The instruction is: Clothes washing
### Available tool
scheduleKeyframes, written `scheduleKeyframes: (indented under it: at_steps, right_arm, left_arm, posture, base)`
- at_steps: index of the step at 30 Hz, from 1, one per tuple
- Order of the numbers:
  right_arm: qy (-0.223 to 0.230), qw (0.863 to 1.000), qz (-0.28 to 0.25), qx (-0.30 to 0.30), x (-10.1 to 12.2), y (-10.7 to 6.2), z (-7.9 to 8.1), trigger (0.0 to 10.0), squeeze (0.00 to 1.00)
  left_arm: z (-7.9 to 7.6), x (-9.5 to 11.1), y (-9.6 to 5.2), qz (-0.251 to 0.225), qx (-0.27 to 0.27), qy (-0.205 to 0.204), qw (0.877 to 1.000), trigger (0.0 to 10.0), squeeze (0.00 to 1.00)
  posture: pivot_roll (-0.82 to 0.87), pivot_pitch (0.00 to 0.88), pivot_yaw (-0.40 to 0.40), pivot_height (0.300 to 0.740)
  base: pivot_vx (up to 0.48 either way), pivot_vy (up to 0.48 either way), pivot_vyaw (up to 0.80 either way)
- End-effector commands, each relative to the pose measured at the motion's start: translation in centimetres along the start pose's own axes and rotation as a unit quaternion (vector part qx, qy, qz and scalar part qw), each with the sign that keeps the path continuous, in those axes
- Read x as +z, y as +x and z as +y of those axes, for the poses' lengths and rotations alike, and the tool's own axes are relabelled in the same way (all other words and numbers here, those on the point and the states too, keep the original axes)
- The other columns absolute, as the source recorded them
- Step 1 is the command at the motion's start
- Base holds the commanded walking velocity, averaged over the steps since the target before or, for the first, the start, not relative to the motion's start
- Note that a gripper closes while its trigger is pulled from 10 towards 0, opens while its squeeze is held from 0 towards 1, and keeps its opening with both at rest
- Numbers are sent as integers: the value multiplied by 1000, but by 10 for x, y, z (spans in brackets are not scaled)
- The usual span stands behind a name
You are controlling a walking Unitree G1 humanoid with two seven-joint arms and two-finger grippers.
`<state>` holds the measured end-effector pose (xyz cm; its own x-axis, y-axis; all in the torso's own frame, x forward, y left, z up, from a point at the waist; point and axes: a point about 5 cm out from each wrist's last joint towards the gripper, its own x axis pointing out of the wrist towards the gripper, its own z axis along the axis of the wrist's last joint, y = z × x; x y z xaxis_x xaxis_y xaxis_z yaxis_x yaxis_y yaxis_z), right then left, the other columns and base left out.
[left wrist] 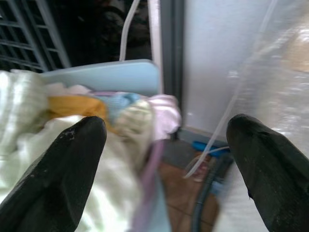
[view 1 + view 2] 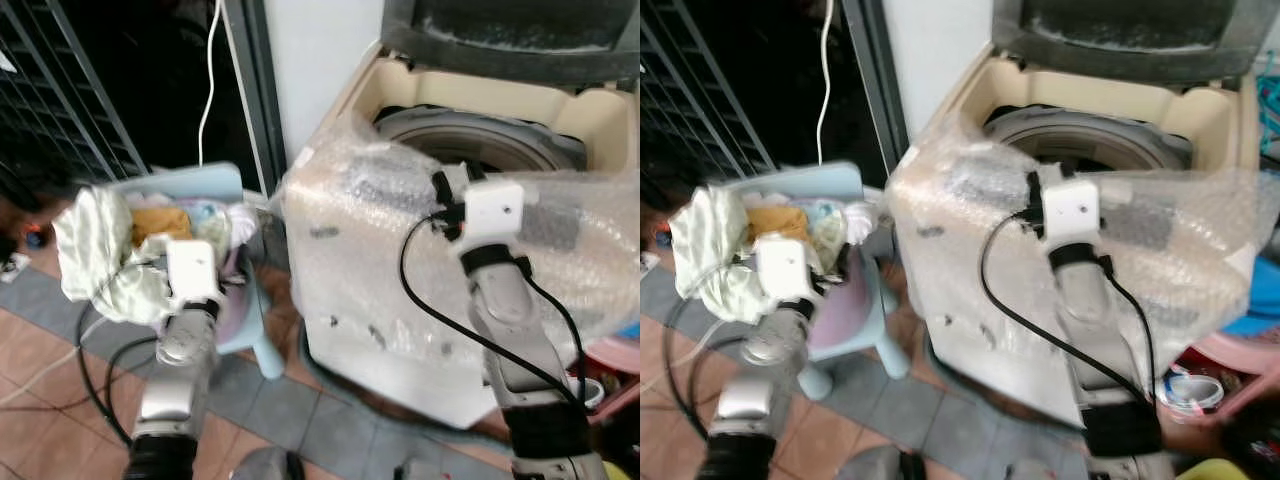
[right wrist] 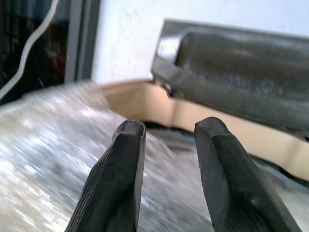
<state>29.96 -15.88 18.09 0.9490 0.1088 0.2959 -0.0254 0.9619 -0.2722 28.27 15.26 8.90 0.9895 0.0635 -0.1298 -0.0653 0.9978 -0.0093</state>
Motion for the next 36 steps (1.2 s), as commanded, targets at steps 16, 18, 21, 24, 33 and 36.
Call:
scheduleKeyframes:
  at_steps: [16,18,21,24,33,36]
  right_arm:
    - [-5,997,71,-26,-54,-44,19,10000,267]
    - [-12,997,73,-22,-55,-45,20,10000,0]
    - [-34,995,88,-7,-59,-44,25,10000,0]
    - [-28,995,96,6,-60,-42,28,10000,0]
    - [83,985,152,18,-62,-45,28,10000,0]
    - [91,985,141,36,-57,-37,32,10000,0]
  left_arm:
    - [-6,3,3,3,-20,8,1000,10000,0]
    - [-7,3,4,3,-18,10,1000,10000,0]
    - [-8,5,4,-5,-15,10,1000,10000,0]
    - [-3,8,2,-19,4,16,1000,10000,0]
    - [9,12,-1,-41,36,30,998,10000,0]
    - [10,10,-3,-36,42,27,998,10000,0]
  posture:
    - [-53,19,134,740]
    - [-57,18,135,740]
    - [-54,19,130,740]
    - [-46,24,124,740]
    - [-41,39,102,740]
    - [-40,44,99,740]
  base:
    - [0,476,0]
    - [0,472,0]
    - [0,317,0]
    - [0,0,0]
    - [0,0,82]
    - [0,0,731]
